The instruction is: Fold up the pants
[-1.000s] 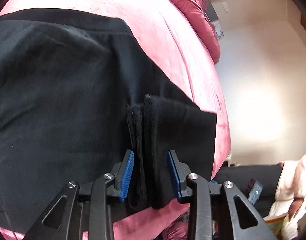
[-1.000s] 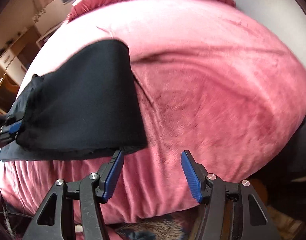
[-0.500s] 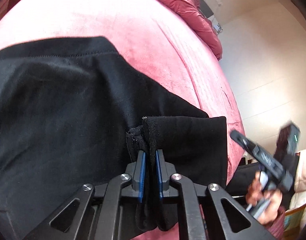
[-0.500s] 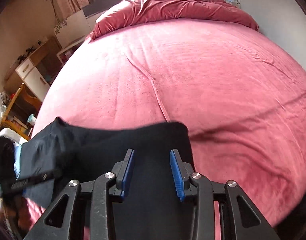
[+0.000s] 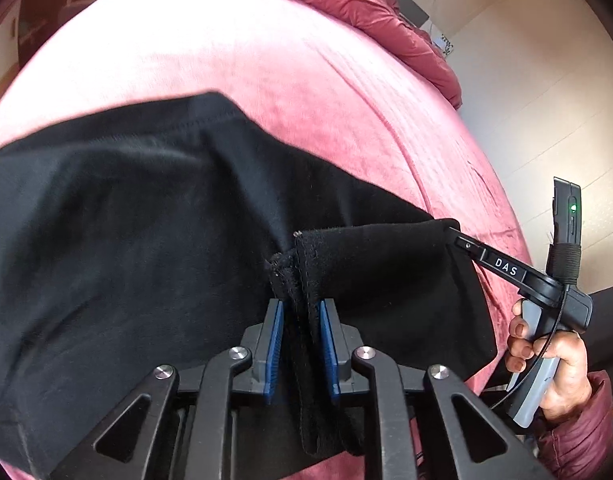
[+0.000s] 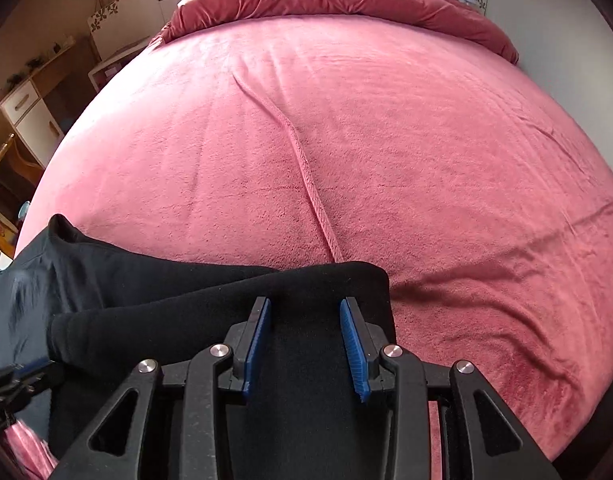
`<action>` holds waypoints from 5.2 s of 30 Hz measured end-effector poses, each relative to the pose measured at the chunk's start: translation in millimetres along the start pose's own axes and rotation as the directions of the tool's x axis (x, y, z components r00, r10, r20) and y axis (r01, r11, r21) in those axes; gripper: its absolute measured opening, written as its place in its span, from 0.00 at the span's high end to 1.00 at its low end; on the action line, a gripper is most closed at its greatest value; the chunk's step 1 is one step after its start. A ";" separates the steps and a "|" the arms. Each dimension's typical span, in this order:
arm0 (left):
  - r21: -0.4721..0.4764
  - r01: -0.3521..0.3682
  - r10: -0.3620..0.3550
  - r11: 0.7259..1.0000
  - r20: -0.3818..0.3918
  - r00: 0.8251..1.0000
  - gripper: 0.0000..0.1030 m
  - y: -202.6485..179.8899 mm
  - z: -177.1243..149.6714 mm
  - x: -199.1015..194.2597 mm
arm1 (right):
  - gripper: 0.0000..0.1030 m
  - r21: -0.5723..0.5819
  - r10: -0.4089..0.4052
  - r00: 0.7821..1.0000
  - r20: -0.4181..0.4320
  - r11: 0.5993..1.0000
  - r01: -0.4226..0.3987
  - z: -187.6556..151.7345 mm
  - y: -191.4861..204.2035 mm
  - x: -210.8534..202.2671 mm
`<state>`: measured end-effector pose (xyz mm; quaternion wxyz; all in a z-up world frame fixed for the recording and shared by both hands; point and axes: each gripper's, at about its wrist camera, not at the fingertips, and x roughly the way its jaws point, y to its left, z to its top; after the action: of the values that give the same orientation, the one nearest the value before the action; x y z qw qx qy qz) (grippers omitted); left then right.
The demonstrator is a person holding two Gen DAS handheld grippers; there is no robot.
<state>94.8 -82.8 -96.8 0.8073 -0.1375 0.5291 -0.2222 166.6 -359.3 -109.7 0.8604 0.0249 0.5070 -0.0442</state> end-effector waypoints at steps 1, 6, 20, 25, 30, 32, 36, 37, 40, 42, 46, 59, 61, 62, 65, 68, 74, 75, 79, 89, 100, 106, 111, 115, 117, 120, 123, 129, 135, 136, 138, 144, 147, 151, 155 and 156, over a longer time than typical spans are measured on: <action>0.002 -0.010 0.010 1.000 0.010 1.000 0.82 -0.4 -1.2 -3.9 | 0.64 -0.002 -0.003 1.000 0.004 1.000 0.003 -0.2 -0.4 -0.7; 0.015 -0.083 0.082 0.996 0.073 0.994 0.78 -5.8 -11.4 -28.1 | 0.53 -0.006 -0.022 0.999 0.049 1.000 0.022 -5.9 2.8 -15.6; 0.007 -0.216 0.211 0.976 0.195 0.958 0.77 7.3 -30.5 -69.1 | 0.50 -0.170 0.205 0.978 0.039 0.966 -0.195 -62.0 71.3 -56.5; -0.008 -0.223 0.220 0.975 0.212 0.952 0.77 13.5 -34.0 -78.9 | 0.51 -0.229 0.244 0.970 -0.023 0.943 -0.242 -77.3 105.2 -45.3; -0.027 -0.227 0.227 0.974 0.224 0.948 0.77 21.0 -38.3 -89.6 | 0.64 -0.237 0.225 0.972 -0.070 0.943 -0.235 -78.9 128.2 -22.2; -0.039 -0.229 0.232 0.973 0.226 0.946 0.77 25.2 -39.9 -92.5 | 0.65 -0.243 0.209 0.975 -0.073 0.945 -0.221 -77.6 135.7 -12.5; -0.062 -0.227 0.235 0.972 0.222 0.946 0.76 33.4 -41.3 -96.8 | 0.65 -0.260 0.184 0.981 -0.063 0.946 -0.194 -75.9 144.7 -3.7; -0.072 -0.221 0.232 0.973 0.217 0.948 0.76 36.5 -41.6 -97.1 | 0.65 -0.265 0.179 0.982 -0.061 0.946 -0.188 -75.8 146.2 -2.9; -0.127 -0.181 0.203 0.975 0.187 0.961 0.74 51.7 -43.6 -99.6 | 0.65 -0.263 0.178 0.982 -0.057 0.947 -0.186 -76.8 146.3 -3.8; -0.194 -0.140 0.174 0.971 0.169 0.970 0.73 68.8 -46.1 -104.9 | 0.65 -0.261 0.182 0.982 -0.051 0.947 -0.189 -77.7 145.6 -3.9; -0.385 -0.064 0.136 0.921 0.164 0.977 0.73 120.0 -54.6 -128.6 | 0.65 -0.252 0.184 0.982 -0.040 0.949 -0.188 -81.1 143.5 -6.5; -0.813 0.068 0.251 0.578 0.256 0.934 0.70 268.8 -121.4 -212.9 | 0.63 -0.175 0.248 0.968 -0.048 0.952 -0.253 -81.8 120.4 -8.1; -0.836 0.046 0.263 0.546 0.224 0.938 0.69 277.5 -127.9 -209.7 | 0.63 -0.160 0.256 0.965 -0.051 0.952 -0.261 -80.5 117.4 -7.0; -0.846 0.039 0.265 0.532 0.210 0.941 0.69 280.4 -130.8 -206.4 | 0.62 -0.159 0.258 0.965 -0.053 0.952 -0.263 -78.6 115.3 -6.8; -0.859 0.047 0.231 0.510 0.190 0.954 0.69 284.9 -133.7 -194.1 | 0.61 -0.155 0.262 0.964 -0.050 0.951 -0.267 -76.7 113.1 -6.0; -0.863 0.067 0.197 0.501 0.189 0.962 0.69 287.1 -134.6 -180.0 | 0.59 -0.156 0.266 0.963 -0.050 0.950 -0.271 -76.6 111.0 -6.8; -0.872 0.076 0.177 0.483 0.183 0.967 0.71 297.5 -134.0 -164.7 | 0.54 -0.174 0.257 0.965 -0.044 0.950 -0.261 -79.2 120.9 -7.9; -0.872 0.079 0.177 0.483 0.185 0.967 0.71 298.6 -134.2 -162.3 | 0.54 -0.180 0.252 0.967 -0.042 0.950 -0.256 -79.7 122.8 -8.0; -0.849 0.083 0.196 0.522 0.214 0.957 0.83 295.2 -131.7 -165.3 | 0.54 -0.183 0.253 0.966 -0.046 0.949 -0.257 -78.1 123.1 -9.7; -0.573 0.092 0.149 0.814 0.360 0.921 0.87 217.1 -65.5 -212.7 | 0.46 -0.359 0.433 0.901 0.013 0.843 -0.400 -63.1 164.1 -80.5; -0.254 0.077 0.005 0.964 0.307 0.952 0.88 127.9 -9.2 -206.2 | 0.41 -0.545 0.625 0.774 -0.102 0.616 -0.569 -59.3 277.3 -105.1; -0.138 0.070 -0.032 0.988 0.265 0.964 0.88 100.1 3.7 -203.0 | 0.42 -0.567 0.637 0.767 -0.082 0.603 -0.561 -48.0 293.6 -103.7; -0.038 0.061 -0.051 0.997 0.226 0.973 0.88 76.1 11.8 -196.8 | 0.70 -0.532 0.645 0.763 -0.045 0.631 -0.565 -37.7 285.0 -106.6; -0.008 0.081 -0.077 0.997 0.237 0.968 0.87 65.1 13.8 -194.8 | 0.87 -0.465 0.629 0.777 -0.032 0.679 -0.569 -29.5 266.7 -101.8; -0.025 0.154 -0.142 0.988 0.262 0.955 0.81 64.5 12.6 -197.6 | 0.87 -0.416 0.631 0.775 -0.035 0.696 -0.585 -25.3 252.6 -97.7; -0.042 0.231 -0.204 0.972 0.331 0.921 0.79 65.9 5.6 -207.0 | 0.88 -0.330 0.633 0.774 -0.033 0.724 -0.606 -22.2 222.9 -91.7; -0.074 0.274 -0.227 0.959 0.380 0.897 0.78 74.2 0.5 -210.4 | 0.88 -0.233 0.644 0.765 -0.008 0.743 -0.628 -19.9 188.2 -90.4; -0.198 0.204 -0.129 0.959 0.337 0.933 0.78 99.5 -4.4 -173.9 | 0.88 -0.116 0.646 0.759 0.081 0.762 -0.637 -22.2 126.0 -108.6; -0.185 0.172 -0.125 0.968 0.240 0.963 0.78 84.5 -12.0 -125.4 | 0.88 -0.030 0.574 0.800 0.173 0.815 -0.578 -34.7 64.0 -126.7; -0.170 0.173 -0.133 0.970 0.225 0.965 0.78 78.9 -13.7 -119.4 | 0.88 -0.010 0.553 0.814 0.178 0.828 -0.561 -39.7 52.2 -125.9; -0.131 0.168 -0.143 0.977 0.185 0.972 0.78 65.9 -14.0 -104.5 | 0.88 0.045 0.510 0.843 0.173 0.850 -0.524 -51.0 28.7 -118.7; -0.010 0.132 -0.131 0.991 0.063 0.989 0.78 25.6 -22.2 -63.0 | 0.88 0.219 0.422 0.904 0.071 0.877 -0.427 -94.5 -18.0 -72.3; 0.052 0.102 -0.103 0.993 0.013 0.995 0.78 10.2 -28.8 -48.8 | 0.88 0.227 0.403 0.914 0.045 0.887 -0.402 -105.9 -21.9 -63.9; 0.115 0.066 -0.065 0.991 -0.014 0.998 0.78 -1.8 -35.2 -41.2 | 0.86 0.294 0.446 0.894 0.049 0.849 -0.439 -104.5 -31.9 -56.7; 0.129 0.046 -0.041 0.991 -0.036 0.998 0.78 -7.9 -32.1 -36.4 | 0.86 0.265 0.427 0.902 0.064 0.864 -0.428 -103.8 -35.1 -64.8; 0.126 0.058 -0.056 0.990 -0.015 0.998 0.78 -9.8 -31.7 -41.9 | 0.87 0.225 0.403 0.911 0.089 0.883 -0.413 -104.2 -31.1 -73.9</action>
<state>49.4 -69.7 -71.8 0.8047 -0.1000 0.5143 -0.2790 37.2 -377.3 -95.5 0.8509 0.2334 0.4643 0.0768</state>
